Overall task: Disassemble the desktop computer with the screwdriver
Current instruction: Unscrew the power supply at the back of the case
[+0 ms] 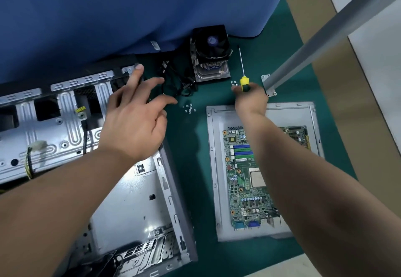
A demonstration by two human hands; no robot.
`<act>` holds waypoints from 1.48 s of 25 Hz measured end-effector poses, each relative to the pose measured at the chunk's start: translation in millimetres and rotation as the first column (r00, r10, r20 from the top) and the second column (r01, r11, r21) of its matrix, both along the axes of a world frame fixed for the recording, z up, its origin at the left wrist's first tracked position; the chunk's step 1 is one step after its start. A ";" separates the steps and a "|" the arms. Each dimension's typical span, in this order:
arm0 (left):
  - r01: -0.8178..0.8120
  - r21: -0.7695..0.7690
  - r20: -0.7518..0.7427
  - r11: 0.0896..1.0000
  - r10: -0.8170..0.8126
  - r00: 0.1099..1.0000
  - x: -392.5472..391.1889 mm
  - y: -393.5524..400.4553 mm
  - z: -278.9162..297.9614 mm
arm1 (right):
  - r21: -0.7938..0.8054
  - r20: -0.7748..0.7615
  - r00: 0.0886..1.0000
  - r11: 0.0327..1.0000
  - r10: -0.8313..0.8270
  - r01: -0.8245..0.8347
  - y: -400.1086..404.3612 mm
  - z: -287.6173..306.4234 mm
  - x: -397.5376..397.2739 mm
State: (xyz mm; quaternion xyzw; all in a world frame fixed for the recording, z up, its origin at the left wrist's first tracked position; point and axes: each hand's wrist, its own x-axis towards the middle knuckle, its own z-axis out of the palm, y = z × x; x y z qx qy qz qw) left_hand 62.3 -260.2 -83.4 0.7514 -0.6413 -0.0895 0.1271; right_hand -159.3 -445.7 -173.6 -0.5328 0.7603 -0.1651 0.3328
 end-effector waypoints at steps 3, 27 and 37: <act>0.006 -0.018 -0.008 1.000 -0.006 1.000 2.0 -1.3 -1.6 | -0.050 0.063 0.997 0.998 0.032 -0.029 21.8 21.0 -8.8; -0.480 0.477 -0.824 0.736 0.185 -0.535 4.6 375.2 58.6 | 0.240 0.681 0.690 0.815 0.246 -0.527 552.5 125.7 82.4; -0.435 0.658 -0.698 0.615 0.280 -0.659 19.3 442.9 33.5 | 0.353 0.626 0.740 0.756 0.246 -0.551 619.8 116.3 102.3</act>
